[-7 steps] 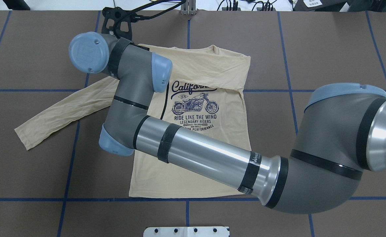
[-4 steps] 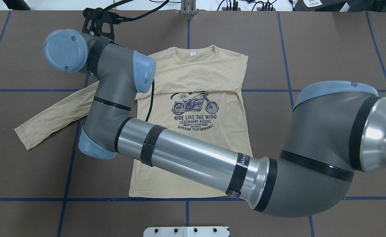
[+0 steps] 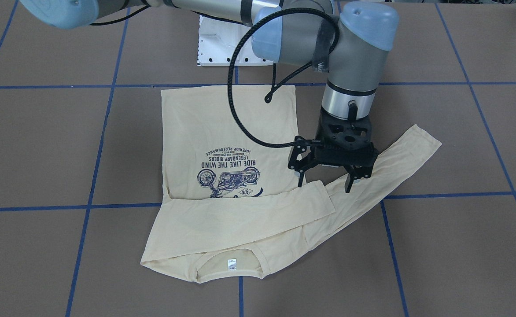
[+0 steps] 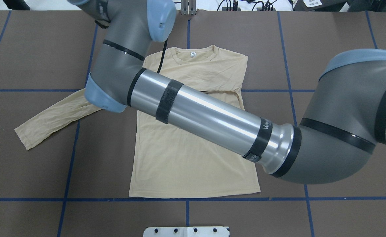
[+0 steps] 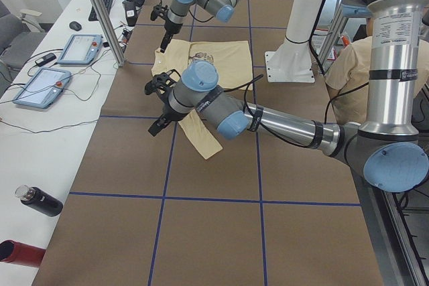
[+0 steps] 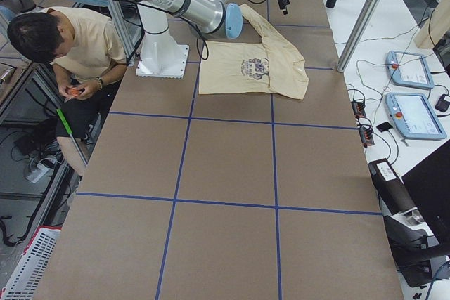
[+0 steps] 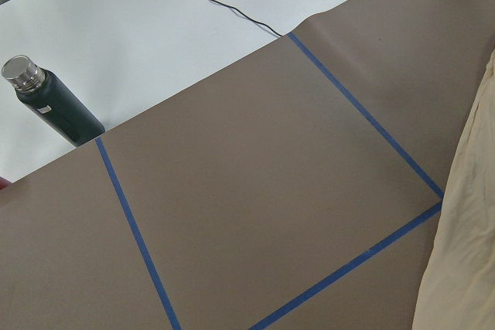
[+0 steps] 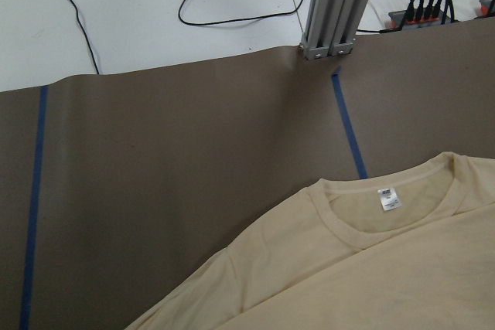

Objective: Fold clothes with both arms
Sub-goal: 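Lay the sleeve on the shirt, open the right gripper and withdraw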

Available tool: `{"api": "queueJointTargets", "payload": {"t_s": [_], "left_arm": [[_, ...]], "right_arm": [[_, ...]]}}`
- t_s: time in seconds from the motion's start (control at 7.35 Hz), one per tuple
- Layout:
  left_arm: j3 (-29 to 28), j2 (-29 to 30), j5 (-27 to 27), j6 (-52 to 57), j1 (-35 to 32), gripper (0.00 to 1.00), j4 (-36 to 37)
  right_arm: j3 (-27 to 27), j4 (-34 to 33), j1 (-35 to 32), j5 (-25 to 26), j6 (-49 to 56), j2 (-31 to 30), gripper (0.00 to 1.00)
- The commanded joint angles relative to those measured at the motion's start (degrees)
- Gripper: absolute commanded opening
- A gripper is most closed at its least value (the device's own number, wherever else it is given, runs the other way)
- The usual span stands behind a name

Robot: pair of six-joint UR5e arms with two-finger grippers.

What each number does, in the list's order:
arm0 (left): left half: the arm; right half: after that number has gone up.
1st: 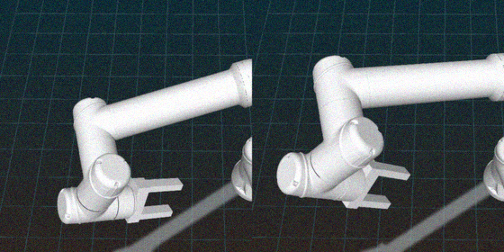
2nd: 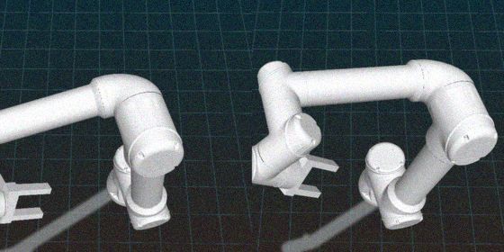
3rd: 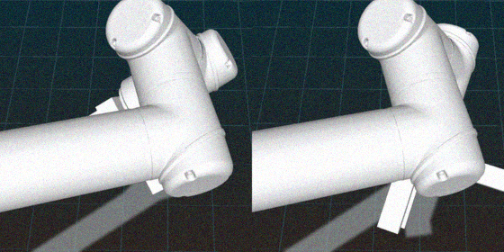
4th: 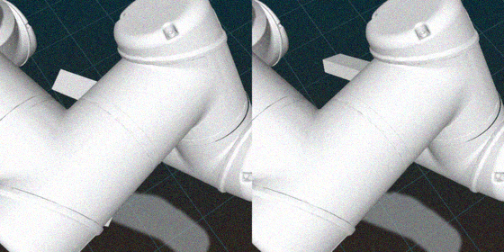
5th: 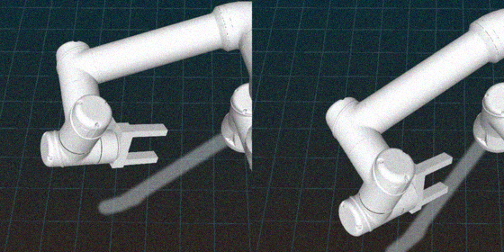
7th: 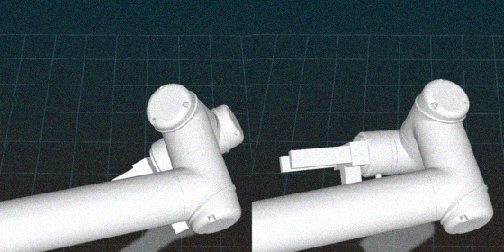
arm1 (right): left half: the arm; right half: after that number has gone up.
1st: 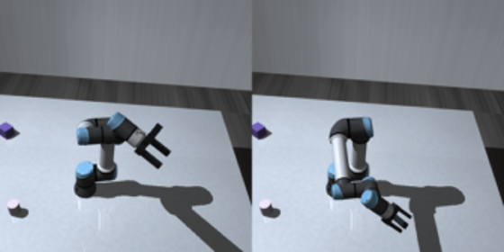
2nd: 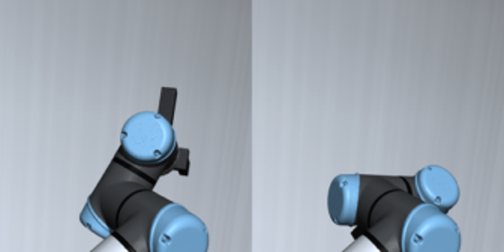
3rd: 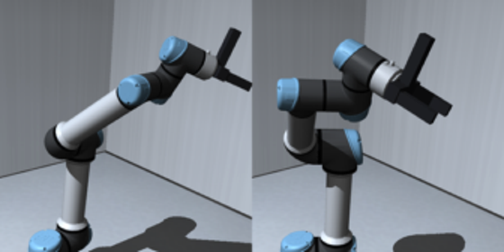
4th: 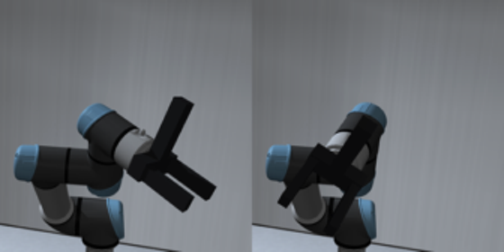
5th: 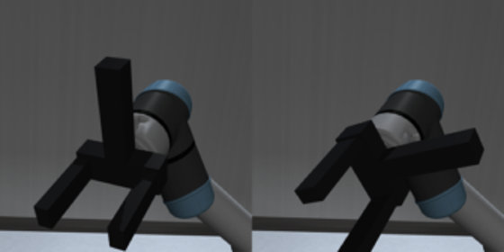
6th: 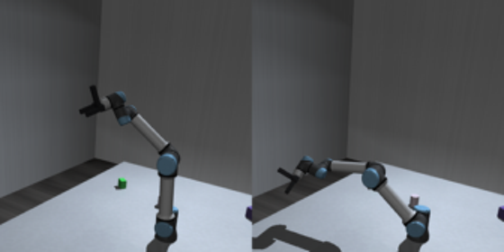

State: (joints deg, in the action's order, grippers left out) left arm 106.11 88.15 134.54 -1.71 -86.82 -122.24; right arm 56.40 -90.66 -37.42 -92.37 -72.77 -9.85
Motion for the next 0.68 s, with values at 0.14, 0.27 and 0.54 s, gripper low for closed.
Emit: {"api": "queueJointTargets", "payload": {"t_s": [0.14,0.27,0.54], "left_arm": [[-0.8,-0.8,-1.9,-12.7,9.7,1.0,-7.8],[-1.5,-2.5,-10.3,-22.0,16.4,1.0,-14.3],[-8.2,-3.2,-21.0,-32.5,26.7,1.0,-24.8]], "right_arm": [[27.4,-6.3,-10.8,-12.5,16.2,-21.4,0.99],[39.0,-8.5,-13.7,-15.3,22.9,-31.3,0.99],[54.6,-8.8,-21.1,-21.4,35.8,-49.2,0.99]]}}
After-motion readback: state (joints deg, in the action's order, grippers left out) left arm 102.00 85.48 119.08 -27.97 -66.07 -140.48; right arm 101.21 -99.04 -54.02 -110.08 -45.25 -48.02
